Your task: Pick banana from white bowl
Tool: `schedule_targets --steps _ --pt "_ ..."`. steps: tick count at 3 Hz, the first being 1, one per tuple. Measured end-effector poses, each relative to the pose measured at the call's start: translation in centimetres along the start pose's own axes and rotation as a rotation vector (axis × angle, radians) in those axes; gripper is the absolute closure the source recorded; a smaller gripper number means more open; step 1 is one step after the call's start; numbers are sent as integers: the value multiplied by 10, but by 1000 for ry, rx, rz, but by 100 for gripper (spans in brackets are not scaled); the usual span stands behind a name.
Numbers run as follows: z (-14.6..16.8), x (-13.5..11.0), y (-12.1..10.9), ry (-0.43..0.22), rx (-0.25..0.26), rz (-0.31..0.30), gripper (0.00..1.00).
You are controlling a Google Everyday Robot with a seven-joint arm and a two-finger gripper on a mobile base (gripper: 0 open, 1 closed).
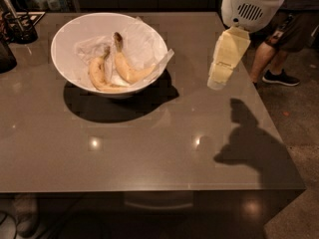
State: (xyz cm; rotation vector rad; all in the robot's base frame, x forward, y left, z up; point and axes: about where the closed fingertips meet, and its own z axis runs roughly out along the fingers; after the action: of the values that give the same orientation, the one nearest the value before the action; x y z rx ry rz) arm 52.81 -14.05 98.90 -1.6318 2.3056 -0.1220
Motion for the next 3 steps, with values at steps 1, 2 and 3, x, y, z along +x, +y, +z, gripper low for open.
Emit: schedule_targets --steps 1,2,3 --pt "4 -38 -2 0 21 -45 0" --pt "7 -68 -3 31 38 -98 0" --pt "9 -73 -5 18 48 -102 0"
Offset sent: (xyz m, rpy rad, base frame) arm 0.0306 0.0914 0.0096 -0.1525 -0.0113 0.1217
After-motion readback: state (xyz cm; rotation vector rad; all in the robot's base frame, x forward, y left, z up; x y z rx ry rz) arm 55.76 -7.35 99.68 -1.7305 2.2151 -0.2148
